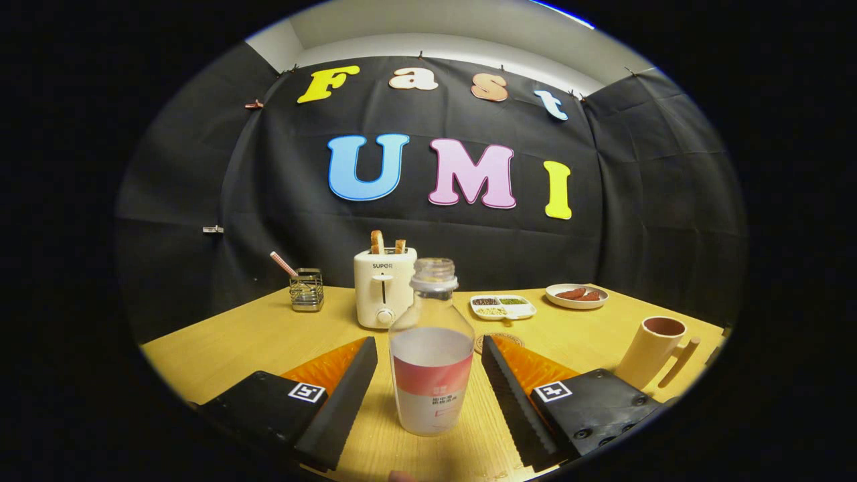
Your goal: Take the bottle from table, then pour the juice into the cup, finally place the bottle on the coaster
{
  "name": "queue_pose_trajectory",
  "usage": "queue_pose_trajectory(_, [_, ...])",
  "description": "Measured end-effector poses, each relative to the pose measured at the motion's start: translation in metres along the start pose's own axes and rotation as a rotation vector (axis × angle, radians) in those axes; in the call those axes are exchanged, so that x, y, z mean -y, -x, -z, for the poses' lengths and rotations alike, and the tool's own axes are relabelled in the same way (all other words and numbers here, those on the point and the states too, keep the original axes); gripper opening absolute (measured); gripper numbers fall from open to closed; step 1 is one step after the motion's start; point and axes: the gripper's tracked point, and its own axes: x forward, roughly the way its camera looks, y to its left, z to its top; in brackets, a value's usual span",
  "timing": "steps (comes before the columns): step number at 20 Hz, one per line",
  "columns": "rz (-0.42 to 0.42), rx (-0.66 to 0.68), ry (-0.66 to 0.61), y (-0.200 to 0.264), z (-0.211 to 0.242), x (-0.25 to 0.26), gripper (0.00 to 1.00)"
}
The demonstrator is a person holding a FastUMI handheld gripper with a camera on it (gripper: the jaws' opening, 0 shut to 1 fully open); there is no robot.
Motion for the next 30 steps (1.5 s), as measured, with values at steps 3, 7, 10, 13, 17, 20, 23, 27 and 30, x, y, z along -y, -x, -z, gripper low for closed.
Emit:
queue_pose_trajectory(3, [0.0, 0.002, -0.014, -0.007, 0.005, -0.002, 0.97])
queue_pose_trajectory(7, [0.017, 0.015, -0.035, -0.015, 0.003, -0.001, 0.85])
queue_pose_trajectory(10, [0.015, -0.01, -0.038, -0.01, -0.005, -0.003, 0.76])
queue_pose_trajectory(13, [0.029, -0.042, -0.05, -0.002, -0.028, 0.004, 0.76])
queue_pose_trajectory(17, [0.046, -0.066, -0.057, 0.015, -0.067, 0.025, 0.76])
queue_pose_trajectory(20, [0.028, -0.087, -0.107, 0.024, -0.09, 0.034, 0.76])
queue_pose_trajectory(23, [0.014, -0.12, -0.127, 0.03, -0.101, 0.047, 0.76])
queue_pose_trajectory(27, [-0.008, -0.142, -0.176, 0.031, -0.105, 0.065, 0.76])
queue_pose_trajectory(30, [0.018, -0.156, -0.288, 0.031, -0.104, 0.087, 0.76])
